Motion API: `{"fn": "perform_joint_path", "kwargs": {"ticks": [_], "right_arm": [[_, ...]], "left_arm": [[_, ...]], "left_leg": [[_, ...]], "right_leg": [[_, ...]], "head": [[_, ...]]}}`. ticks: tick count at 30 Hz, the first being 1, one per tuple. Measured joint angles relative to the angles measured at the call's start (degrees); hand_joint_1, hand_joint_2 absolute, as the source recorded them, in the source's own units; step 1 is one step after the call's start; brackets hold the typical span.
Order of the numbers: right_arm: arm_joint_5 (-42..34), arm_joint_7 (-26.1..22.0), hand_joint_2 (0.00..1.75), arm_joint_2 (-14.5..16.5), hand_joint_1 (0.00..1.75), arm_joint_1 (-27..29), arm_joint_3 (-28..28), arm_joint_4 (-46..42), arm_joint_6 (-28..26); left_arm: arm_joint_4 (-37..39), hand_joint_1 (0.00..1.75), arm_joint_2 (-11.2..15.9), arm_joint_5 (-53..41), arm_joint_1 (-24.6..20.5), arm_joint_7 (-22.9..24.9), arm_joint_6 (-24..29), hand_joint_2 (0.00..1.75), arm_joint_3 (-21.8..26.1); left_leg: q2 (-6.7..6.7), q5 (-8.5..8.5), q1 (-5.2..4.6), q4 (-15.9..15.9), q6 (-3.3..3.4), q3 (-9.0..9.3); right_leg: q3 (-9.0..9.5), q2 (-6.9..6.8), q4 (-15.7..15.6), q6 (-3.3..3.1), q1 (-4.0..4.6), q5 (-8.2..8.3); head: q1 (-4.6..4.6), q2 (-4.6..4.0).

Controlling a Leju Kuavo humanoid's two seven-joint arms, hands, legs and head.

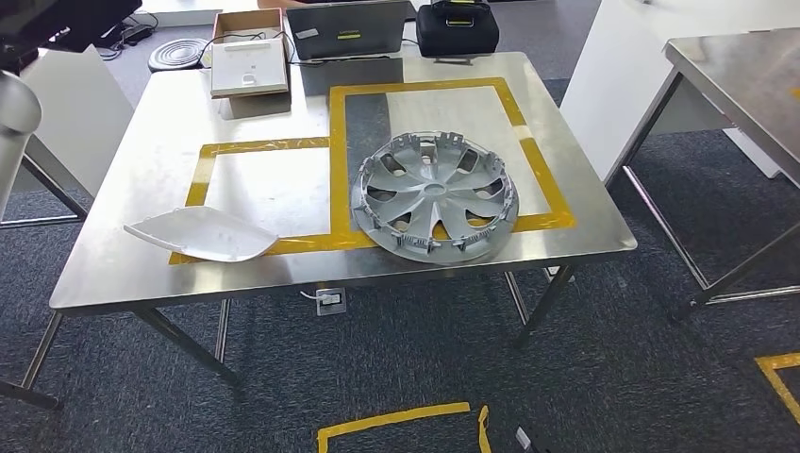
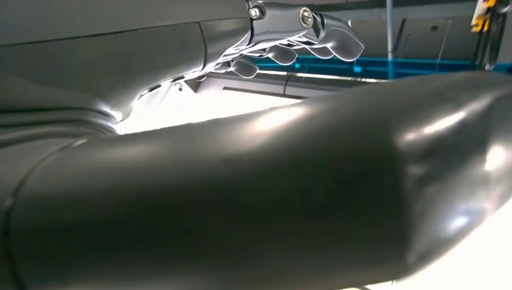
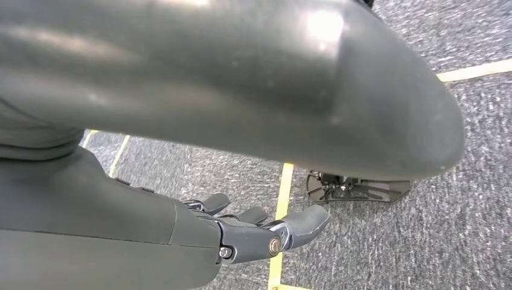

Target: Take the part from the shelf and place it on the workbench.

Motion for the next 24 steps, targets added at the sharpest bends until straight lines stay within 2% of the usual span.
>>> {"fn": "perform_joint_path", "kwargs": {"ticks": [3,6,7,8,9,11,12,13,14,16,17,18,21,22,23,24], "right_arm": [[-0.2,-0.1,0.00,0.0,0.00,0.0,-0.5,0.0,0.0],[-0.4,0.0,0.00,0.1,0.00,0.0,-0.7,0.0,-0.2],[-0.4,0.1,0.00,0.2,0.00,0.0,-0.8,0.0,-0.2],[-0.4,0.2,0.00,0.2,0.00,0.0,-0.8,0.0,-0.2],[-0.4,0.3,0.00,0.1,0.00,0.0,-0.9,0.0,-0.2],[-0.4,0.5,0.00,0.2,0.00,0.1,-1.2,0.0,-0.3],[-0.4,0.5,0.00,0.2,0.00,0.2,-1.4,0.0,-0.3],[-0.4,0.4,0.00,0.1,0.00,0.2,-1.5,0.0,-0.4],[-0.4,0.3,0.00,0.1,0.00,0.2,-1.6,0.0,-0.6],[-0.3,0.2,0.00,0.2,0.00,0.1,-1.7,0.0,-0.9],[-0.3,0.1,0.00,0.3,0.00,0.1,-1.7,0.0,-1.0],[-0.3,0.0,0.00,0.4,0.00,0.1,-1.7,0.0,-1.0],[-0.2,0.0,0.00,0.4,0.00,0.1,-1.9,0.0,-1.0],[-0.2,0.0,0.00,0.4,0.00,0.0,-1.9,0.0,-1.0],[-0.3,0.1,0.00,0.4,0.00,0.0,-2.0,0.0,-1.0],[-0.3,0.2,0.00,0.4,0.00,0.0,-2.0,0.0,-1.0]], "left_arm": [[-0.2,0.00,-0.4,0.5,-0.3,-0.7,0.7,0.00,0.0],[-0.5,0.00,-0.6,1.8,-0.4,-1.6,1.4,0.00,0.1],[-0.6,0.00,-0.7,2.2,-0.5,-1.8,1.6,0.00,0.2],[-0.6,0.00,-0.8,2.5,-0.5,-1.9,1.7,0.00,0.3],[-0.7,0.00,-0.9,2.8,-0.5,-2.0,1.8,0.00,0.4],[-0.7,0.00,-1.0,3.4,-0.3,-2.2,2.0,0.00,0.5],[-0.6,0.00,-1.0,3.6,-0.1,-2.3,2.1,0.00,0.6],[-0.6,0.00,-0.9,3.8,0.1,-2.4,2.3,0.00,0.6],[-0.6,0.00,-0.9,3.9,0.3,-2.4,2.4,0.00,0.7],[-0.7,0.00,-0.8,4.1,0.4,-2.5,2.5,0.00,0.9],[-0.8,0.00,-0.6,4.1,0.5,-2.5,2.6,0.00,1.0],[-0.8,0.00,-0.4,4.2,0.5,-2.5,2.7,0.00,1.0],[-0.9,0.00,0.1,4.2,0.6,-2.6,2.8,0.00,1.1],[-0.9,0.00,0.3,4.2,0.6,-2.6,2.9,0.00,1.1],[-0.8,0.00,0.6,4.3,0.6,-2.6,2.9,0.00,1.1],[-0.8,0.00,0.8,4.3,0.7,-2.5,2.9,0.00,1.1]], "left_leg": [[0.01,-0.03,-0.11,0.1,0.06,-0.01],[0.11,0.70,-0.06,-0.6,0.79,0.31],[0.20,1.18,0.18,-1.2,1.04,0.51],[0.32,1.59,0.40,-1.7,1.17,0.62],[0.40,1.82,0.53,-1.9,1.23,0.54],[0.40,2.03,0.71,-1.8,1.16,-0.01],[0.39,2.11,0.84,-1.5,1.01,-0.35],[0.37,2.17,1.05,-1.2,0.78,-0.71],[0.35,2.20,1.36,-0.8,0.46,-1.09],[0.29,2.02,1.87,0.5,-0.63,-2.03],[0.23,1.93,1.96,1.1,-1.23,-2.48],[0.17,1.95,1.94,1.5,-1.81,-2.80],[0.06,2.51,1.99,1.3,-3.04,-2.98],[-0.14,1.85,2.07,1.7,-3.29,-3.28],[-0.48,0.33,2.10,3.3,-3.45,-3.94],[-0.87,-1.92,2.08,6.1,-3.53,-4.99]], "right_leg": [[0.06,-0.01,-0.1,0.09,-0.10,0.08],[0.25,0.02,-0.4,0.64,-0.31,0.37],[0.00,0.15,0.2,0.79,-0.29,-0.26],[-0.70,0.31,1.9,0.92,-0.29,-1.57],[-1.96,0.45,4.9,1.07,-0.43,-3.50],[-5.22,0.57,12.6,1.49,-0.74,-7.23],[-6.18,0.57,15.1,1.73,-0.97,-7.98],[-6.09,0.55,15.4,2.01,-1.23,-7.66],[-4.85,0.51,13.3,2.33,-1.52,-6.42],[-0.95,0.43,6.2,3.09,-2.00,-3.76],[0.27,0.55,3.7,2.93,-2.08,-3.05],[0.72,0.71,2.6,2.57,-2.04,-2.85],[-0.03,1.08,2.8,0.61,-1.87,-2.31],[-0.29,1.10,2.7,0.06,-1.88,-1.93],[-0.64,1.12,2.6,-0.43,-1.88,-1.50],[-1.08,1.15,2.5,-0.80,-1.82,-1.06]], "head": [[0.00,0.00],[0.01,0.00],[0.03,0.00],[0.03,0.00],[0.04,0.00],[0.04,0.00],[0.03,0.00],[0.03,0.00],[0.04,0.00],[0.08,0.00],[0.06,0.00],[0.03,0.00],[-0.06,0.00],[-0.08,0.00],[-0.13,0.00],[-0.17,0.00]]}}
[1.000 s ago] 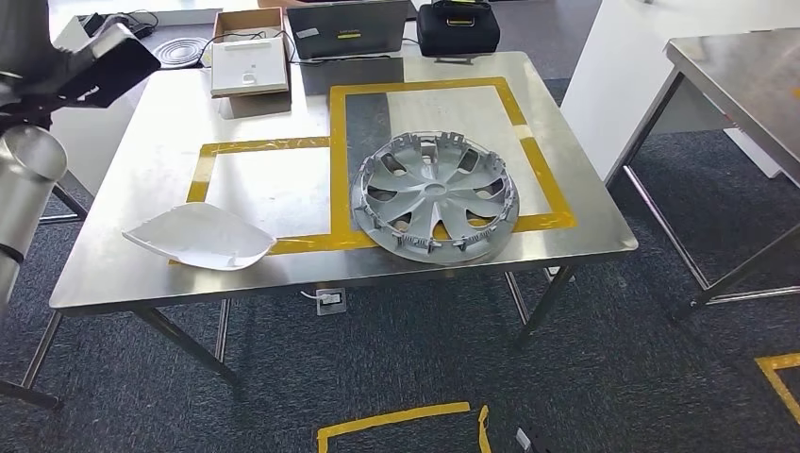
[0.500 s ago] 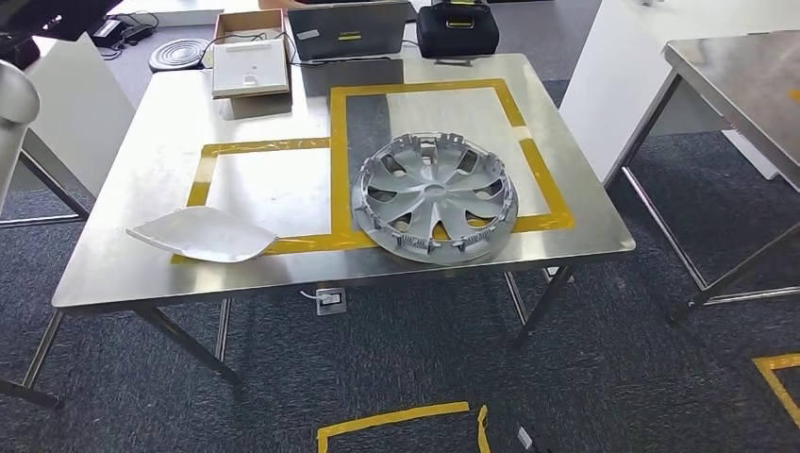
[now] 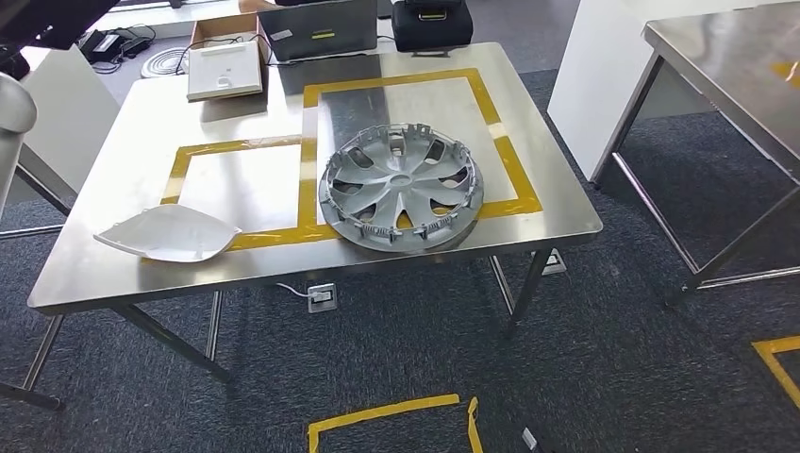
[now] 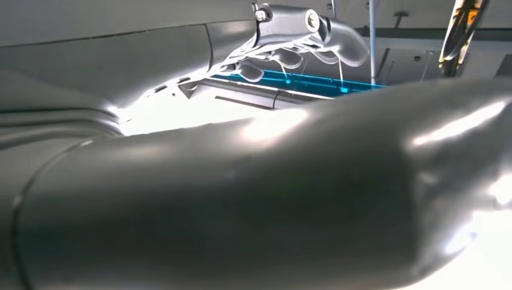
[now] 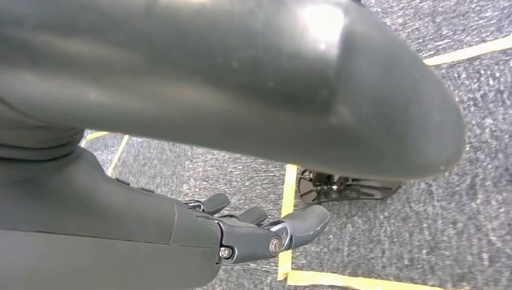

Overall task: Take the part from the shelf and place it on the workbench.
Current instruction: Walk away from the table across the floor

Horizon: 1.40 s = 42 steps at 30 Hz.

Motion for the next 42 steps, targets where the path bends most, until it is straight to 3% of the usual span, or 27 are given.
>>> {"fn": "perform_joint_path", "kwargs": {"ticks": [2,4,5,8,9,12,13,14,17,18,19,20,22,24,26,28,29,30,32,33,34,35,36,37,38,40,42], "right_arm": [[-0.1,0.3,0.00,0.0,0.00,0.0,0.0,0.0,0.0],[-0.2,0.4,0.00,0.0,0.00,0.0,-0.1,0.0,-0.1],[-0.2,0.4,0.00,0.0,0.00,0.0,-0.1,0.0,-0.1],[-0.2,0.4,0.00,0.0,0.00,-0.1,-0.1,0.0,-0.2],[-0.2,0.3,0.00,0.0,0.00,-0.1,-0.1,0.0,-0.2],[-0.1,0.2,0.00,0.0,0.00,0.0,-0.1,0.0,-0.2],[-0.1,0.2,0.00,0.0,0.00,0.0,-0.1,0.0,-0.2],[0.0,0.2,0.00,0.0,0.00,0.0,-0.1,0.0,-0.2],[0.0,0.2,0.00,0.0,0.00,0.0,-0.1,0.0,-0.2],[0.0,0.2,0.00,0.0,0.00,0.0,-0.1,0.0,-0.2],[0.0,0.2,0.00,0.0,0.00,0.0,-0.1,0.0,-0.2],[0.0,0.2,0.00,-0.1,0.00,0.0,-0.1,0.0,-0.2],[0.0,0.2,0.00,-0.2,0.00,-0.1,-0.1,0.0,-0.2],[0.1,0.2,0.00,-0.3,0.00,-0.3,-0.1,0.0,-0.2],[0.1,0.2,0.00,-0.3,0.00,-0.4,-0.1,0.0,-0.2],[0.1,0.2,0.00,-0.3,0.00,-0.4,-0.1,0.0,-0.2],[0.1,0.2,0.00,-0.3,0.00,-0.4,-0.1,0.0,-0.2],[0.1,0.2,0.00,-0.3,0.00,-0.5,-0.1,0.0,-0.2],[0.1,0.2,0.00,-0.3,0.00,-0.5,-0.1,0.0,-0.2],[0.1,0.2,0.00,-0.3,0.00,-0.5,-0.1,0.0,-0.2],[0.1,0.2,0.00,-0.3,0.00,-0.5,-0.1,0.0,-0.2],[0.1,0.2,0.00,-0.3,0.00,-0.5,-0.1,0.0,-0.2],[0.1,0.2,0.00,-0.3,0.00,-0.5,-0.1,0.0,-0.2],[0.1,0.2,0.00,-0.3,0.00,-0.5,-0.1,0.0,-0.2],[0.1,0.2,0.00,-0.4,0.00,-0.5,-0.1,0.0,-0.2],[0.2,0.2,0.00,-0.4,0.00,-0.6,-0.1,0.0,-0.2],[0.3,0.2,0.00,-0.4,0.00,-0.5,-0.1,0.0,-0.1]], "left_arm": [[0.1,0.00,0.2,0.1,0.2,0.0,0.0,0.00,0.0],[0.1,0.00,0.2,0.1,0.5,0.1,0.1,0.00,0.0],[0.2,0.00,0.2,0.2,0.6,0.1,0.1,0.00,0.0],[-0.1,0.00,0.2,0.2,0.5,0.1,0.3,0.00,0.0],[-0.2,0.00,0.2,0.2,0.4,0.1,0.4,0.00,0.0],[-0.1,0.00,0.3,0.3,0.3,0.1,0.6,0.00,0.0],[-0.1,0.00,0.2,0.3,0.3,0.2,0.6,0.00,0.0],[-0.1,0.00,0.2,0.3,0.3,0.2,0.7,0.00,0.0],[0.0,0.00,0.2,0.3,0.4,0.2,0.7,0.00,0.0],[0.1,0.00,0.2,0.4,0.5,0.2,0.7,0.00,0.0],[0.1,0.00,0.2,0.4,0.7,0.2,0.7,0.00,0.0],[0.2,0.00,0.2,0.4,0.9,0.2,0.7,0.00,0.0],[0.2,0.00,0.4,0.4,1.1,0.1,0.8,0.00,0.0],[0.0,0.00,0.7,0.4,1.2,0.1,0.9,0.00,0.0],[-0.1,0.00,0.9,0.4,1.1,0.0,1.1,0.00,0.1],[-0.1,0.00,1.0,0.4,1.1,0.0,1.2,0.00,0.1],[-0.1,0.00,1.1,0.4,1.2,0.0,1.2,0.00,0.1],[0.0,0.00,1.3,0.5,1.2,0.0,1.2,0.00,0.1],[0.0,0.00,1.6,0.5,1.2,0.0,1.2,0.00,0.1],[0.1,0.00,1.6,0.5,1.2,0.0,1.2,0.00,0.1],[0.2,0.00,1.6,0.5,1.3,0.0,1.2,0.00,0.1],[0.2,0.00,1.6,0.5,1.3,0.0,1.2,0.00,0.1],[0.2,0.00,1.6,0.5,1.3,0.0,1.2,0.00,0.1],[0.2,0.00,1.6,0.5,1.3,0.0,1.2,0.00,0.1],[0.2,0.00,1.6,0.5,1.3,0.0,1.2,0.00,0.1],[0.0,0.00,1.6,0.5,1.3,-0.1,1.2,0.00,0.1],[0.0,0.00,1.6,0.5,1.4,-0.1,1.2,0.00,0.1]], "left_leg": [[-0.55,-4.79,-0.17,7.6,0.13,-2.47],[-0.71,-6.55,-0.37,11.0,0.67,-2.48],[-0.75,-6.07,-0.53,9.3,1.12,-0.82],[-1.10,-3.63,-1.39,-1.8,2.67,6.78],[-1.13,-3.15,-1.71,-4.0,2.92,8.01],[-0.84,-1.50,-2.20,-5.2,3.47,7.79],[-0.69,-0.75,-2.12,-5.5,3.84,7.52],[-0.51,0.12,-1.97,-5.8,4.26,7.09],[-0.25,2.54,-1.88,-6.1,5.01,4.71],[-0.24,3.25,-1.91,-6.0,5.03,3.72],[-0.24,3.96,-1.93,-6.0,5.01,2.74],[-0.24,4.65,-1.92,-5.9,4.93,1.77],[-0.24,5.93,-1.90,-5.6,4.60,0.06],[-0.16,6.91,-1.98,-5.3,4.01,-0.94],[0.00,7.74,-1.99,-5.3,3.37,-1.08],[-0.04,8.15,-1.88,-5.5,2.72,-1.26],[-0.22,7.15,-1.82,-4.9,2.37,-1.65],[-0.42,5.04,-1.73,-3.2,1.99,-2.32],[-0.68,-0.97,-1.46,3.3,1.35,-4.01],[-0.70,-3.03,-1.33,7.1,1.14,-4.67],[-0.71,-3.75,-1.21,9.9,1.01,-4.80],[-0.71,-3.14,-1.11,11.1,0.95,-4.12],[-0.73,-1.79,-1.00,10.4,0.93,-2.43],[-0.79,-0.61,-0.89,7.7,0.93,0.25],[-0.96,-0.59,-0.85,3.7,0.95,3.63],[-1.36,-1.99,-1.09,-3.0,1.57,8.35],[-1.46,-2.29,-1.62,-5.1,2.71,8.81]], "right_leg": [[-1.06,0.06,0.0,-0.40,0.30,0.88],[-2.22,0.11,0.0,-0.56,0.69,1.82],[-2.80,0.15,0.0,-0.57,0.87,2.33],[-3.94,0.30,-0.2,-0.21,1.17,3.87],[-4.05,0.33,-0.4,0.11,1.15,4.39],[-4.11,0.45,-1.4,1.32,0.85,5.94],[-4.35,0.48,-1.2,1.60,0.79,5.55],[-4.88,0.45,-0.2,1.81,0.80,4.06],[-7.55,0.21,9.4,2.22,0.86,-4.35],[-8.01,0.18,12.7,2.33,0.91,-5.88],[-7.76,0.17,14.7,2.37,0.96,-6.12],[-6.54,0.15,14.7,2.36,1.02,-5.28],[-1.07,-0.10,9.2,2.15,1.12,-3.48],[4.31,-0.45,2.0,1.47,1.47,-4.10],[5.77,-0.43,-0.7,0.59,1.78,-4.82],[5.13,-0.37,-1.0,-0.16,1.62,-3.85],[4.62,-0.45,-1.1,-0.52,1.53,-3.17],[3.98,-0.51,-1.2,-0.80,1.41,-2.42],[2.45,-0.51,-1.2,-1.02,1.34,-0.99],[1.56,-0.48,-1.2,-0.97,1.32,-0.24],[0.61,-0.48,-1.2,-0.88,1.30,0.52],[-0.36,-0.49,-1.2,-0.75,1.27,1.27],[-1.28,-0.49,-1.1,-0.59,1.20,1.99],[-2.05,-0.47,-1.1,-0.37,1.13,2.68],[-2.74,-0.40,-1.1,-0.07,1.11,3.31],[-3.40,-0.17,-1.2,0.72,1.05,4.57],[-3.54,0.09,-1.9,1.65,0.82,5.97]], "head": [[-0.06,0.00],[-0.06,0.00],[-0.05,0.00],[-0.02,0.00],[-0.06,0.00],[-0.22,0.00],[-0.21,0.00],[-0.14,0.00],[0.10,0.00],[0.11,0.00],[0.11,0.00],[0.12,0.00],[0.12,0.00],[0.08,0.00],[0.12,0.00],[0.14,0.00],[0.08,0.00],[0.02,0.00],[-0.05,0.00],[-0.06,0.00],[-0.05,0.00],[-0.06,0.00],[-0.06,0.00],[-0.06,0.00],[-0.07,0.00],[0.04,0.00],[0.03,0.00]]}}
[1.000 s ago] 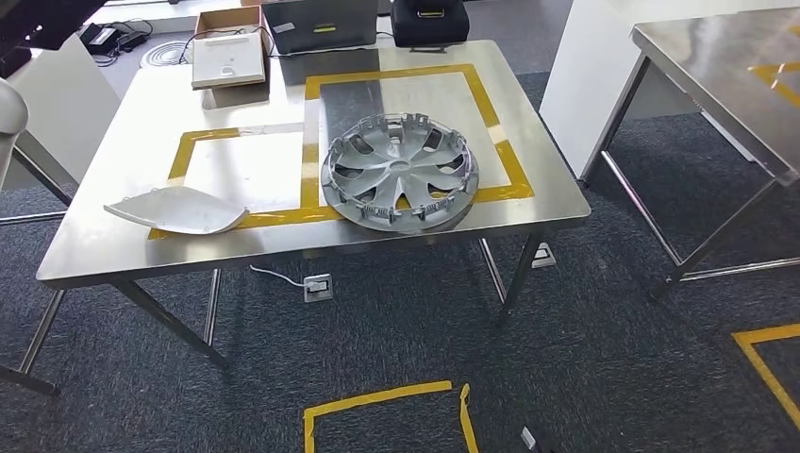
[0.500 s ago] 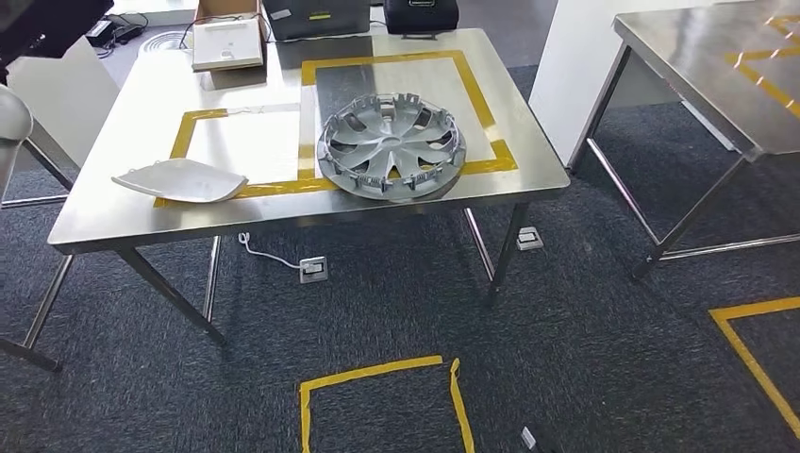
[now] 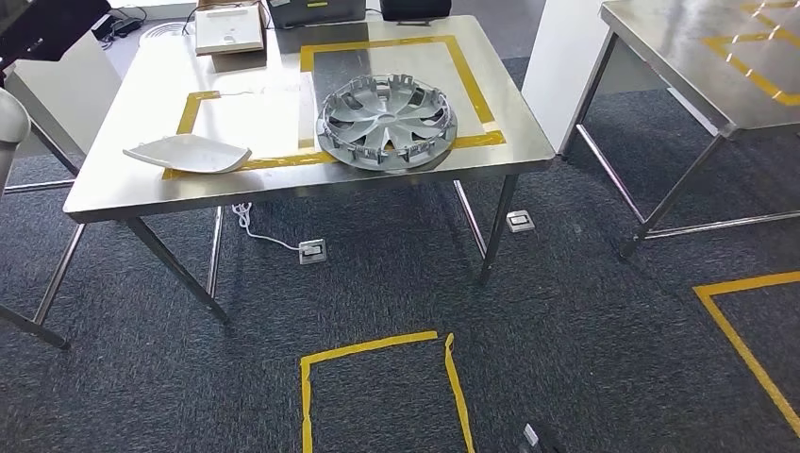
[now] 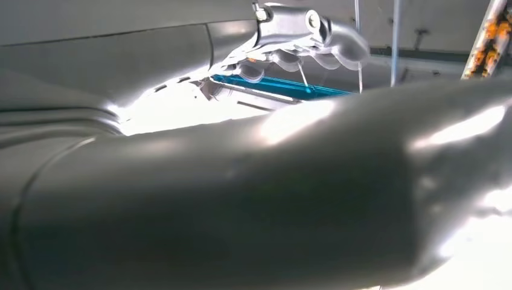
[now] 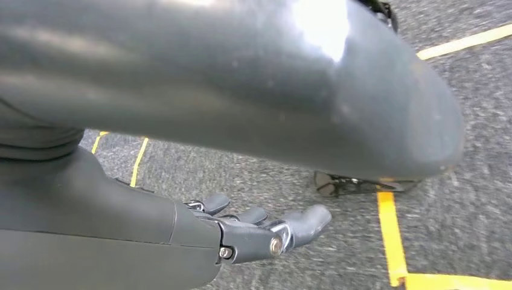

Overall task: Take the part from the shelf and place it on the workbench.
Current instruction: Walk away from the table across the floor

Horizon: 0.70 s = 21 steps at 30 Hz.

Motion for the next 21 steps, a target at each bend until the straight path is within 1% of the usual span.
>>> {"fn": "perform_joint_path", "kwargs": {"ticks": [1,2,3,4,5,6,7,8,9,10,11,12,13,14,15,16,17,18,19,20,21], "right_arm": [[0.0,0.0,0.00,0.0,0.00,0.1,0.0,0.0,0.0],[0.1,0.0,0.00,0.0,0.00,0.2,0.0,0.0,0.1],[0.1,0.0,0.00,0.0,0.00,0.3,0.0,0.0,0.1],[0.1,0.0,0.00,0.0,0.00,0.3,0.0,0.0,0.1],[0.1,0.0,0.00,0.0,0.00,0.3,0.0,0.0,0.1],[0.1,0.0,0.00,0.0,0.00,0.3,0.0,0.0,0.1],[0.1,0.0,0.00,0.0,0.00,0.3,0.0,0.0,0.0],[0.1,0.0,0.00,0.0,0.00,0.3,0.0,0.0,0.0],[0.1,0.0,0.00,-0.1,0.00,0.3,0.0,0.0,0.0],[0.1,0.0,0.00,-0.1,0.00,0.2,0.0,0.0,0.0],[0.1,0.0,0.00,-0.2,0.00,0.1,0.0,0.0,0.0],[0.1,0.0,0.00,-0.3,0.00,0.1,0.0,0.0,-0.1],[0.1,0.0,0.00,-0.3,0.00,0.0,0.0,0.0,-0.1],[0.0,0.0,0.00,-0.4,0.00,-0.1,0.0,0.0,-0.1],[0.0,0.0,0.00,-0.5,0.00,-0.1,0.0,0.0,-0.1],[0.0,0.0,0.00,-0.4,0.00,-0.1,0.0,0.0,-0.1],[0.0,0.0,0.00,-0.4,0.00,-0.1,0.0,0.0,-0.1],[0.0,0.0,0.00,-0.5,0.00,-0.1,0.0,0.0,-0.1],[0.0,-0.1,0.00,-0.4,0.00,-0.2,0.0,0.0,-0.1],[0.0,-0.1,0.00,-0.5,0.00,-0.2,0.0,0.0,-0.1],[-0.1,-0.1,0.00,-0.5,0.00,-0.2,0.0,0.0,0.0]], "left_arm": [[0.1,0.00,0.0,0.0,0.0,0.0,0.0,0.00,0.0],[0.1,0.00,-0.1,0.0,0.0,0.0,0.0,0.00,0.0],[0.2,0.00,-0.2,0.0,0.0,-0.1,0.0,0.00,0.0],[0.2,0.00,-0.3,0.0,0.0,-0.1,0.0,0.00,0.0],[0.2,0.00,-0.3,0.0,0.0,-0.1,-0.1,0.00,0.0],[0.3,0.00,-0.3,0.0,0.0,-0.2,-0.2,0.00,0.0],[0.4,0.00,-0.3,0.0,0.1,-0.2,-0.3,0.00,0.0],[0.5,0.00,-0.2,0.0,0.3,-0.3,-0.4,0.00,0.0],[0.5,0.00,-0.2,0.0,0.4,-0.3,-0.5,0.00,0.0],[0.5,0.00,-0.1,0.0,0.5,-0.3,-0.5,0.00,0.0],[0.5,0.00,-0.1,0.0,0.6,-0.4,-0.5,0.00,0.0],[0.5,0.00,0.0,0.0,0.6,-0.4,-0.5,0.00,0.0],[0.4,0.00,0.1,0.1,0.6,-0.4,-0.5,0.00,0.0],[0.4,0.00,0.1,0.1,0.6,-0.4,-0.5,0.00,0.0],[0.4,0.00,0.2,0.1,0.6,-0.4,-0.5,0.00,0.0],[0.4,0.00,0.2,0.2,0.6,-0.4,-0.5,0.00,0.0],[0.4,0.00,0.2,0.2,0.6,-0.4,-0.5,0.00,0.0],[0.5,0.00,0.3,0.2,0.5,-0.4,-0.6,0.00,0.0],[0.5,0.00,0.4,0.3,0.5,-0.4,-0.6,0.00,0.0],[0.5,0.00,0.5,0.3,0.4,-0.4,-0.6,0.00,0.0],[0.6,0.00,0.5,0.3,0.5,-0.4,-0.6,0.00,0.0]], "left_leg": [[0.18,0.59,-0.05,-0.3,0.56,-0.41],[0.35,1.28,-0.10,-0.4,1.16,-0.82],[0.50,2.05,-0.05,-0.5,1.70,-1.40],[0.62,2.85,-0.06,-0.6,2.11,-2.12],[0.64,3.64,-0.16,-0.6,2.41,-3.04],[0.64,4.41,-0.29,-0.5,2.60,-4.01],[0.62,5.16,-0.44,-0.5,2.71,-4.97],[0.59,5.87,-0.58,-0.5,2.76,-5.89],[0.56,6.54,-0.71,-0.4,2.77,-6.76],[0.53,7.18,-0.82,-0.3,2.73,-7.54],[0.54,7.75,-0.90,-0.3,2.64,-8.18],[0.60,8.28,-0.99,-0.2,2.50,-8.65],[0.71,8.79,-1.01,-0.3,2.30,-8.87],[0.83,9.31,-0.98,-0.4,2.05,-8.94],[0.92,9.87,-0.93,-0.7,1.78,-8.93],[0.97,10.33,-0.88,-0.9,1.51,-9.01],[0.85,10.00,-0.86,-0.7,1.18,-9.31],[0.71,8.61,-0.82,0.2,0.80,-9.81],[0.56,6.26,-0.69,2.3,0.37,-10.52],[0.44,3.25,-0.44,5.4,-0.11,-11.34],[0.43,0.65,-0.11,9.2,-0.55,-12.10]], "right_leg": [[-0.14,0.06,-0.2,0.38,-0.16,0.29],[-0.53,0.05,0.1,0.66,-0.27,-0.43],[-1.19,0.01,1.5,0.84,-0.30,-2.33],[-2.06,-0.07,4.2,0.89,-0.30,-5.25],[-3.03,-0.13,7.9,0.91,-0.21,-8.42],[-3.81,-0.13,11.7,0.90,-0.10,-10.81],[-4.09,-0.12,14.9,0.78,0.09,-11.91],[-3.64,-0.11,16.6,0.56,0.36,-11.68],[-2.22,-0.11,16.3,0.22,0.69,-10.46],[0.32,-0.11,14.1,-0.25,1.10,-9.07],[3.44,-0.15,10.4,-0.85,1.54,-8.69],[6.55,-0.22,6.1,-1.39,1.89,-9.09],[8.75,-0.26,2.8,-1.84,2.19,-9.77],[9.83,-0.31,0.7,-2.20,2.36,-10.52],[10.06,-0.32,-0.2,-2.43,2.41,-10.39],[9.80,-0.38,-0.5,-2.68,2.28,-9.68],[9.60,-0.51,-0.9,-2.95,2.09,-8.96],[9.23,-0.66,-1.3,-3.19,1.85,-8.10],[8.70,-0.81,-1.6,-3.31,1.57,-7.23],[7.96,-0.88,-1.7,-3.33,1.45,-6.47],[7.06,-0.92,-1.6,-3.27,1.28,-5.74]], "head": [[-0.11,0.00],[-0.09,0.00],[-0.05,0.00],[0.03,0.00],[0.11,0.00],[0.12,0.00],[0.12,0.00],[0.12,0.00],[0.12,0.00],[0.12,0.00],[0.12,0.00],[0.10,0.00],[0.09,0.00],[0.12,0.00],[0.16,0.00],[0.22,0.00],[0.22,0.00],[0.16,0.00],[0.09,0.00],[0.04,0.00],[0.01,0.00]]}}
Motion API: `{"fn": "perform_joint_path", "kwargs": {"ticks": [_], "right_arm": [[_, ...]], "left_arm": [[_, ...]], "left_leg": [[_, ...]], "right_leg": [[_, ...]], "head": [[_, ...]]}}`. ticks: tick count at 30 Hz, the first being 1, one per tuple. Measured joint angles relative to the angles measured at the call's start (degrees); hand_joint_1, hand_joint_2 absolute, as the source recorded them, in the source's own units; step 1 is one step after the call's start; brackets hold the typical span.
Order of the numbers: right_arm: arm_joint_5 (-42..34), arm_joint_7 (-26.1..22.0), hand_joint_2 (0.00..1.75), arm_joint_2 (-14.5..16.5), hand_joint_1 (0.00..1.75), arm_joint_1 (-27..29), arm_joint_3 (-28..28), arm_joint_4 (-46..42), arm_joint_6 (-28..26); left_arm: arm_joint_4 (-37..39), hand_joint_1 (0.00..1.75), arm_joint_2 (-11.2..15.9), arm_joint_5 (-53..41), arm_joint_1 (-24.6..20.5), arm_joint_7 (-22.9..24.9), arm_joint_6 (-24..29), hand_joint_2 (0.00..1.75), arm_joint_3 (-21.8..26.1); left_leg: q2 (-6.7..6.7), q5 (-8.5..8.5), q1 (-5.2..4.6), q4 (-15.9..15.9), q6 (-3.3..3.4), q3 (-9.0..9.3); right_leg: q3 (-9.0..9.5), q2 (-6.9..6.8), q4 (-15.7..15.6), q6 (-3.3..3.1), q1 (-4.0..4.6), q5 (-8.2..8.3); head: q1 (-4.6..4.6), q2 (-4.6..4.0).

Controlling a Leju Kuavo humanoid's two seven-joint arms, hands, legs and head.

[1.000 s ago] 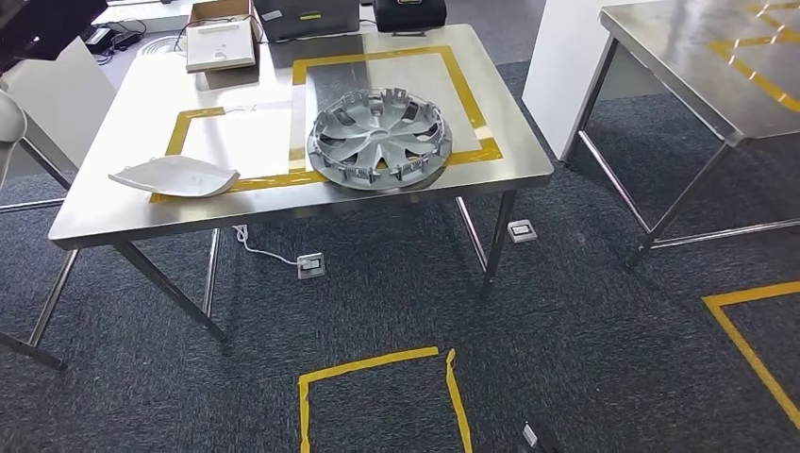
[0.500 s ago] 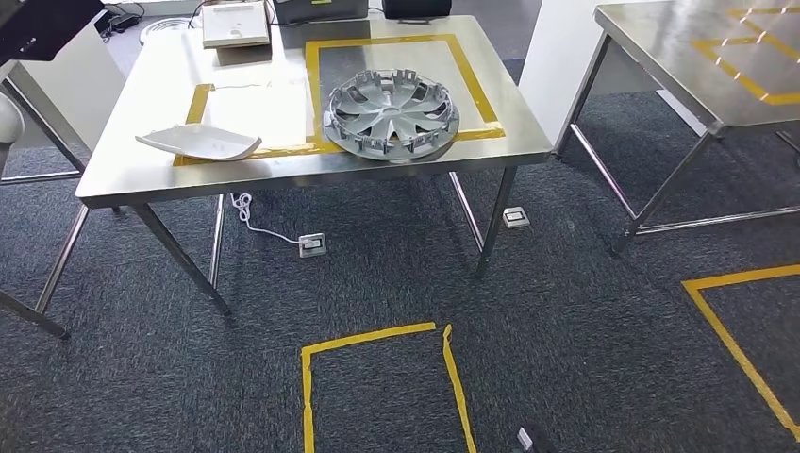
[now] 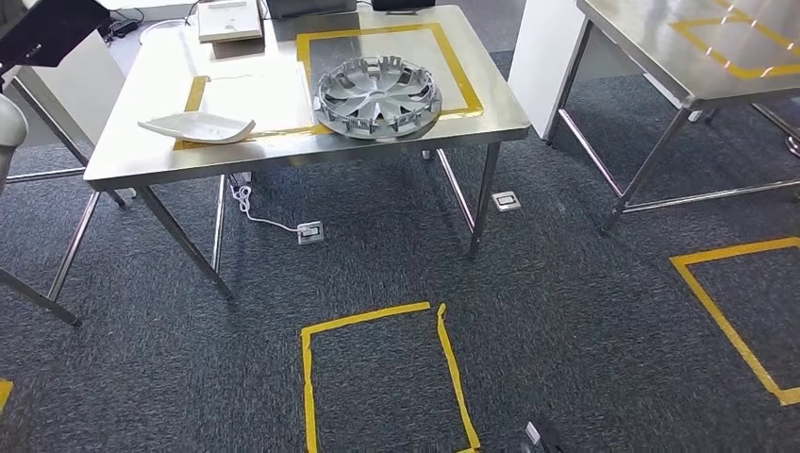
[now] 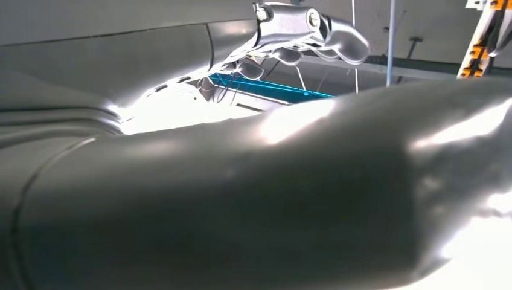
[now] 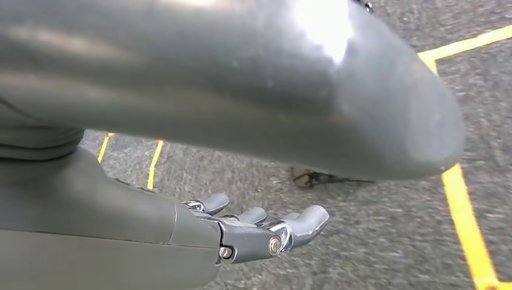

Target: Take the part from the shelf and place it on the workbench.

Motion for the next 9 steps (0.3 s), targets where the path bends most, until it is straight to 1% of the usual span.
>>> {"fn": "perform_joint_path", "kwargs": {"ticks": [1,2,3,4,5,6,7,8,9], "right_arm": [[0.0,0.0,0.00,0.0,0.00,0.0,0.0,0.0,0.0],[0.0,0.0,0.00,0.0,0.00,0.0,0.0,0.0,0.1],[0.0,0.0,0.00,0.0,0.00,0.0,0.0,0.0,0.1],[0.0,-0.1,0.00,0.0,0.00,0.0,0.0,0.0,0.1],[0.0,-0.1,0.00,0.0,0.00,0.0,0.0,0.0,0.1],[0.0,-0.1,0.00,-0.1,0.00,0.0,0.0,0.0,0.1],[0.0,-0.2,0.00,-0.2,0.00,0.0,0.0,-0.1,0.1],[0.0,-0.2,0.00,-0.2,0.00,0.0,0.0,-0.1,0.1],[0.0,-0.2,0.00,-0.3,0.00,0.0,0.0,-0.1,0.1]], "left_arm": [[0.1,0.00,0.0,0.0,0.1,0.0,0.0,0.00,0.0],[0.2,0.00,0.0,0.0,0.2,0.0,0.0,0.00,0.0],[0.2,0.00,0.0,0.0,0.3,0.0,0.0,0.00,0.0],[0.2,0.00,0.0,0.0,0.3,0.0,0.0,0.00,0.0],[0.2,0.00,0.0,0.0,0.3,0.0,0.0,0.00,0.0],[0.1,0.00,0.0,0.0,0.3,0.0,0.0,0.00,0.0],[0.1,0.00,-0.1,0.0,0.3,0.0,0.0,0.00,0.0],[0.0,0.00,-0.1,0.0,0.2,0.0,0.0,0.00,0.0],[-0.1,0.00,-0.2,0.0,0.2,-0.1,0.0,0.00,0.0]], "left_leg": [[0.01,-1.47,0.34,3.4,-0.41,-0.45],[0.01,-1.63,0.69,5.6,-0.80,-0.27],[0.01,-0.65,1.03,5.9,-1.17,0.78],[0.02,0.84,1.37,4.1,-1.53,2.90],[-0.02,1.59,1.71,0.6,-1.92,5.73],[-0.17,1.39,1.79,-3.6,-2.13,8.73],[-0.33,0.83,1.78,-6.9,-2.03,10.89],[-0.49,0.05,1.62,-9.0,-1.72,12.04],[-0.61,-0.29,1.43,-9.8,-1.43,12.48]], "right_leg": [[-0.94,-0.03,0.1,0.17,-0.18,0.72],[-1.90,-0.08,0.2,0.39,-0.38,1.43],[-2.84,-0.12,0.3,0.65,-0.61,2.09],[-3.72,-0.14,0.4,0.98,-0.87,2.71],[-4.47,-0.13,0.7,1.38,-1.05,3.26],[-5.16,-0.06,0.9,1.84,-1.18,3.78],[-5.64,0.03,1.0,2.32,-1.23,4.34],[-5.96,0.16,1.0,2.78,-1.24,4.92],[-6.14,0.24,1.0,3.01,-1.25,5.23]], "head": [[-0.01,0.00],[0.00,0.00],[0.00,0.00],[0.01,0.00],[0.02,0.00],[0.04,0.00],[0.18,0.00],[0.32,0.00],[0.43,0.00]]}}
